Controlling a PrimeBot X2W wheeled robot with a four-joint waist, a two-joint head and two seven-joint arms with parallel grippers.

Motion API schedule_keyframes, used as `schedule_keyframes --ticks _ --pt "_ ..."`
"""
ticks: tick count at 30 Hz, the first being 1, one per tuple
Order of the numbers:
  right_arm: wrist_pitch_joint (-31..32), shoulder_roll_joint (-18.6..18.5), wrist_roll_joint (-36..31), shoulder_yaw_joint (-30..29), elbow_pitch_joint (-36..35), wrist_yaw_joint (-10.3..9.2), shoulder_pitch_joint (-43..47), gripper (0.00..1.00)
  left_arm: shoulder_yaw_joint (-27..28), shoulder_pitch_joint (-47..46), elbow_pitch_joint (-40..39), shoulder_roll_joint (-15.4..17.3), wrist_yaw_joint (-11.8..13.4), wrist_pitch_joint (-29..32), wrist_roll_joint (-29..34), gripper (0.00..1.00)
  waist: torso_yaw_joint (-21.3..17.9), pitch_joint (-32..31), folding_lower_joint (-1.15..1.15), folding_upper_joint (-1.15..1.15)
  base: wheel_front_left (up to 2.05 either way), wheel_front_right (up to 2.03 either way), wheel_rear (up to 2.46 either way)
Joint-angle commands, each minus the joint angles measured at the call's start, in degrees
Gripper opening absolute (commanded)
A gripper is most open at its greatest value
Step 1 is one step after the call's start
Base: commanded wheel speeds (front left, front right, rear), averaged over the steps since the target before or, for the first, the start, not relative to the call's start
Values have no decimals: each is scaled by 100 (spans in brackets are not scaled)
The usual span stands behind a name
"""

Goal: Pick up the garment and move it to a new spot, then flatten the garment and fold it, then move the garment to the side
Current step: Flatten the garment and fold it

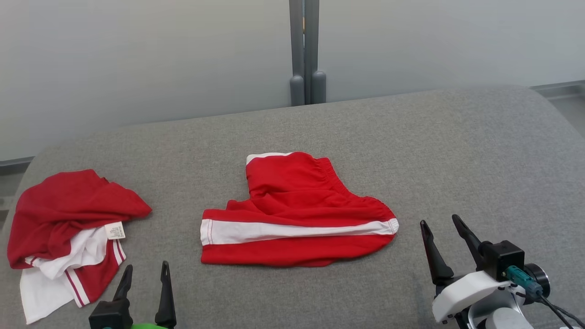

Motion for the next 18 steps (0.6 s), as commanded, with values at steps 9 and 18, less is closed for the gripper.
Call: schedule_keyframes --ticks 9,18 --pt "-15 45 -105 -157 128 -6 10 100 -36 -29 101 15 -20 -2 103 100 200 -63 0 0 0 0 0" --pt "-15 28 -34 -45 246 -6 -84 100 -273 -114 187 15 -136 -2 -66 100 253 77 0 0 0 0 0"
